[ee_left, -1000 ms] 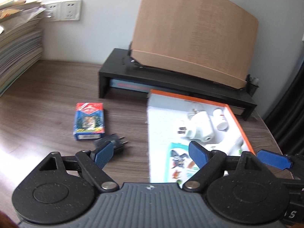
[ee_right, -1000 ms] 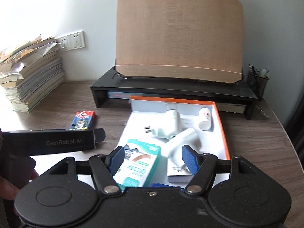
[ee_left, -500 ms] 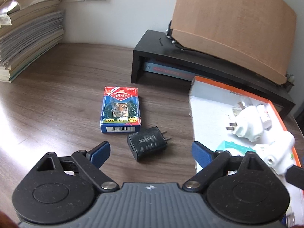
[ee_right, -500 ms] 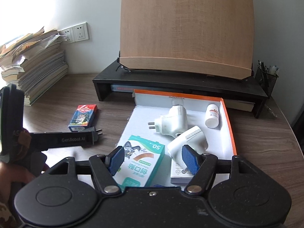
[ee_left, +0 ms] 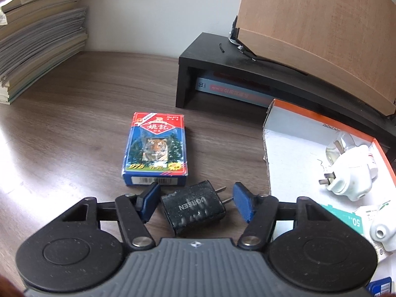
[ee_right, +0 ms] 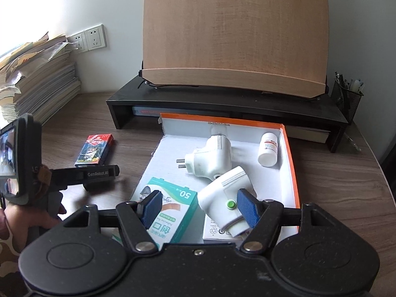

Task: Organize rigid objects
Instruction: 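Grasp the black UGREEN charger with the left tool, then grasp the red tiger-print card box with the right tool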

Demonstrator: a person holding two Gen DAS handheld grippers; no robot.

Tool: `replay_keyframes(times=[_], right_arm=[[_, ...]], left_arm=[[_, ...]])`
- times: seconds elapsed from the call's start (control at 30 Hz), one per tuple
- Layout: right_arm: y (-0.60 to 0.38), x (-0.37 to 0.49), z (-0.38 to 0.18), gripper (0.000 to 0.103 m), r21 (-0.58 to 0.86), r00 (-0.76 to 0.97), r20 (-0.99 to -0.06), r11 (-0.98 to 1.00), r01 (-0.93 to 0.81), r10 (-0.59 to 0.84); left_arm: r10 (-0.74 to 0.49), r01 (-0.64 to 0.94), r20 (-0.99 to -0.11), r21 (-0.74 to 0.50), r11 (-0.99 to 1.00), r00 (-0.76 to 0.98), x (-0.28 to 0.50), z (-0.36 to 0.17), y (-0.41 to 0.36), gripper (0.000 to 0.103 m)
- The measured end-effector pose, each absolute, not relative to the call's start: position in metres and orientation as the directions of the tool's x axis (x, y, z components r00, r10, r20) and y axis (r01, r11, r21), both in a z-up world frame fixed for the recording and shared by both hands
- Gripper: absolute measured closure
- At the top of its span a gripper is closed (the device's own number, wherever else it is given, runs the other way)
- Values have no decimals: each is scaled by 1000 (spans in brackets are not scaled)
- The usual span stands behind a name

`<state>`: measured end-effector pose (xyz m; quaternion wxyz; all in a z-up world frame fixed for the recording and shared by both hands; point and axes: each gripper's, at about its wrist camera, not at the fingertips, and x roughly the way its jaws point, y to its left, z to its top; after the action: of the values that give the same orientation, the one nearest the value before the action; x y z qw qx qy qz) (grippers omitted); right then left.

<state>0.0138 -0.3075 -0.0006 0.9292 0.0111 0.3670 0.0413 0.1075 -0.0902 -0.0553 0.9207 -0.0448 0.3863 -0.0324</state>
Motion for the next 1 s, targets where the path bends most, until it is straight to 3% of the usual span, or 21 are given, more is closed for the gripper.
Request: replay_keyframes(times=[0.7,1.0], right_arm=[[-176,79,-13,21,117,650,-714,960,-255,260],[-106,152,-56,21,90,584,-786,972,-217,203]], left_arm=[[-40,-75,-626,-156,985,778,54,-13,24,38],[-46,-89,-627,-182,979,778,50,-7,64,38]])
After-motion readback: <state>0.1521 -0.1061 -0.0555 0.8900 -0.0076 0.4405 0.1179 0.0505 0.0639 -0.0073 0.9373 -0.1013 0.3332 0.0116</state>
